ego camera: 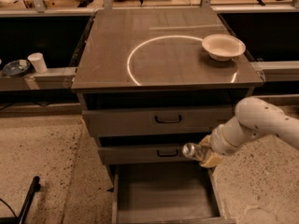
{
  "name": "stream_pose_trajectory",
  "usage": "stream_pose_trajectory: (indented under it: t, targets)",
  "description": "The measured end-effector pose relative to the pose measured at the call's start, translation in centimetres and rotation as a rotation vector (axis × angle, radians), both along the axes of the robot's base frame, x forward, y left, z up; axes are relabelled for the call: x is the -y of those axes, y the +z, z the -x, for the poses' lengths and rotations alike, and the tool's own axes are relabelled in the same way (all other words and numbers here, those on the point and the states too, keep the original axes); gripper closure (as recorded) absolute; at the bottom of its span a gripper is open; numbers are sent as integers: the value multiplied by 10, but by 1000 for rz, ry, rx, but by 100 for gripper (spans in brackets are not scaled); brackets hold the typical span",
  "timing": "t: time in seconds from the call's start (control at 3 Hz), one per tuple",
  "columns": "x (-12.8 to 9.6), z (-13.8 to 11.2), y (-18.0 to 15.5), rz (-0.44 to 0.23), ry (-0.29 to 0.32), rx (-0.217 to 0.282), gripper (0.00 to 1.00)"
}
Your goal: Place redbull can into bottom drawer
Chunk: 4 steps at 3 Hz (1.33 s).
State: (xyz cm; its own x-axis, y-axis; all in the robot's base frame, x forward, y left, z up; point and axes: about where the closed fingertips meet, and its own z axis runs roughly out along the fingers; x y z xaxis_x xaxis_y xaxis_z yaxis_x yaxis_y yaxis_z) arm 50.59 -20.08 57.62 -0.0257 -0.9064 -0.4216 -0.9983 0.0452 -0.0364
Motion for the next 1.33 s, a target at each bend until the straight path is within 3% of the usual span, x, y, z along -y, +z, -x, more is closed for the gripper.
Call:
stream_pose_trajectory:
  t: [0.33, 1.0, 1.33]
  targets:
    - [28, 18, -70, -41, 6, 7, 100]
    - [24, 17, -66, -38, 8, 2, 100]
    - [21, 13, -95, -80, -38, 21, 100]
